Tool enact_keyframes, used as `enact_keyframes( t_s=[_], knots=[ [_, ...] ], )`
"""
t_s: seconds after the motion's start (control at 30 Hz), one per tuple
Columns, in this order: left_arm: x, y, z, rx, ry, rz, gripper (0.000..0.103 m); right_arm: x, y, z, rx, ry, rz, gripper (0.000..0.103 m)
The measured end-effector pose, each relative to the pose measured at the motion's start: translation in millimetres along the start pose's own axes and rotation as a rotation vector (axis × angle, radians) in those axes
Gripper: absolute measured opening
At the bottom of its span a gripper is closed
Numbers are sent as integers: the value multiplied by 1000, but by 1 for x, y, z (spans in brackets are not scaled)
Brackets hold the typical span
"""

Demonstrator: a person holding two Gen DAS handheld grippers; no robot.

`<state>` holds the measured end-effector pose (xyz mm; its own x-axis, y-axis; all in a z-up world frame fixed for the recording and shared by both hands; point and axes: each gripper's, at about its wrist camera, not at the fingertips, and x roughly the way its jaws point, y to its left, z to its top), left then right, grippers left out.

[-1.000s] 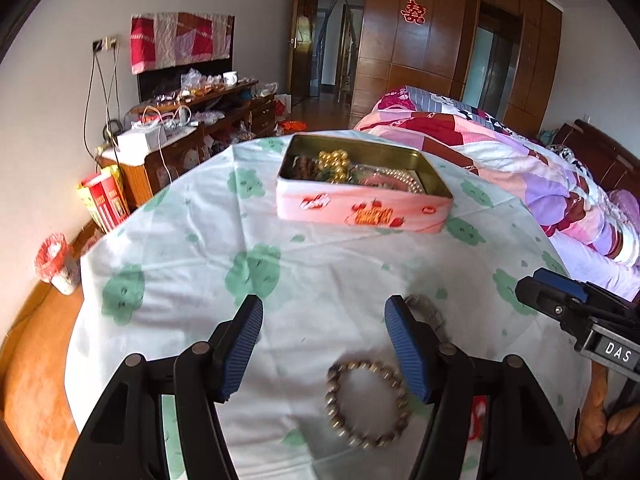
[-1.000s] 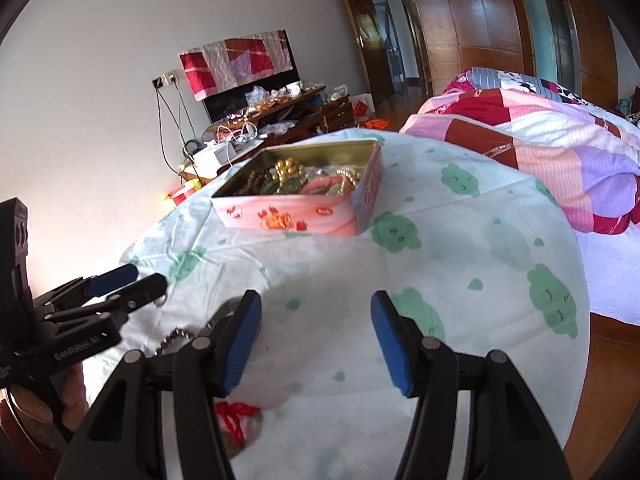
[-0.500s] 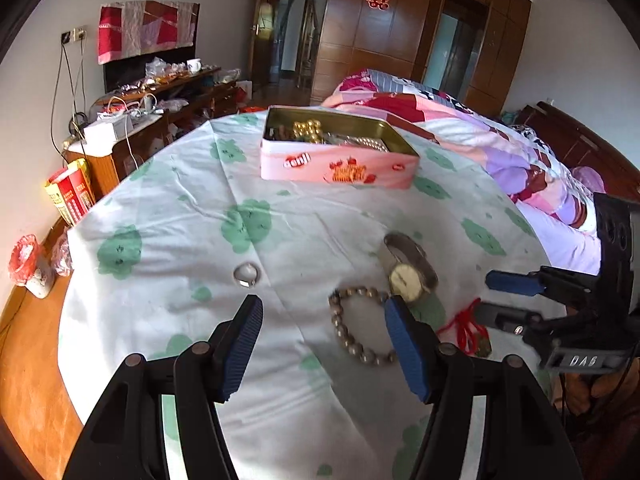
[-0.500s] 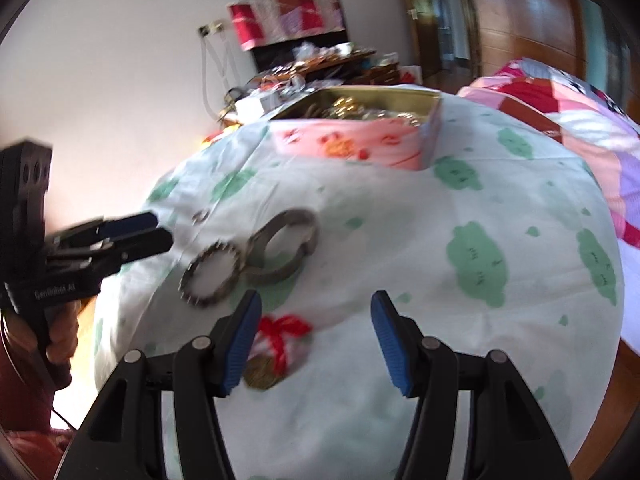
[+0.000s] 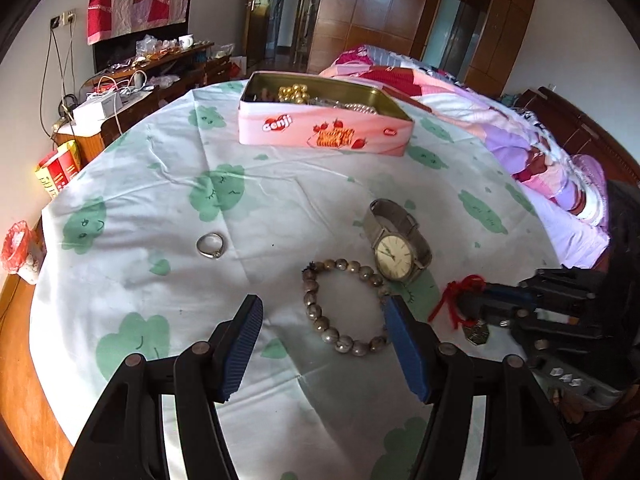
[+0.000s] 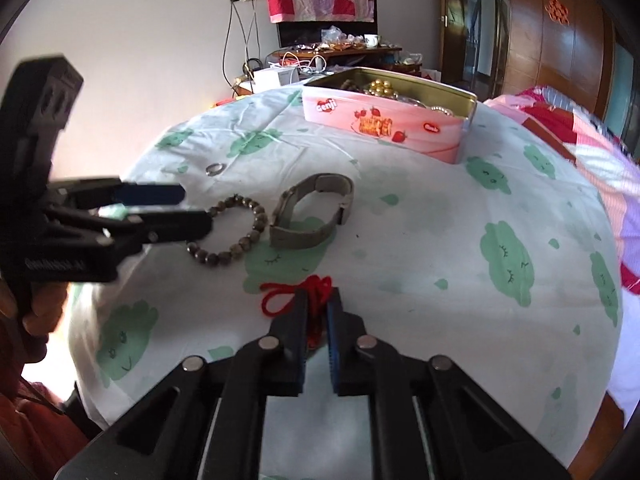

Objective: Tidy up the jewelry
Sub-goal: 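Grasp the grey bead bracelet with the left tool while the right tool grasps the red cord charm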

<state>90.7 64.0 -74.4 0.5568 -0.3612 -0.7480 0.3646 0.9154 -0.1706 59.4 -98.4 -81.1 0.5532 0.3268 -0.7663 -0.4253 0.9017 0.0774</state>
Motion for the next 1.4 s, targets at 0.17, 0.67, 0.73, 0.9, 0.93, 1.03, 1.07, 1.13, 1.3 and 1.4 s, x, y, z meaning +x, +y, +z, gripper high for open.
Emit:
enact_keyframes(
  t_s=[0.17,0.67,0.73,0.9,0.93,1.03,1.07,1.13,1.3,1.4],
  knots=[
    [5,-3,-1,27,19,65,33,-16,-7,7,52,-70,57,9],
    [-18,-3,10,14,-109,29,8,-45,-40,22,202,-203,82,9],
    [-29,0,14,-8,-159,5,8,-47,-45,24,217,-206,95,9],
    [-47,6,22,-40,-234,-35,8,-29,-39,21,195,-130,96,11],
    [-49,6,24,-42,-241,-38,8,-23,-37,20,189,-111,97,14],
    [-53,5,27,-37,-257,-37,8,-7,-31,19,168,-64,97,30],
    [-54,5,27,-36,-260,-34,8,-2,-29,19,155,-48,91,43],
    [-55,5,28,-39,-263,-39,8,1,-24,18,138,-48,74,55],
    [-54,3,29,-33,-265,-37,8,8,-16,16,72,-28,42,34],
    [-55,4,29,-36,-266,-36,8,14,-12,13,43,2,15,12]
  ],
)
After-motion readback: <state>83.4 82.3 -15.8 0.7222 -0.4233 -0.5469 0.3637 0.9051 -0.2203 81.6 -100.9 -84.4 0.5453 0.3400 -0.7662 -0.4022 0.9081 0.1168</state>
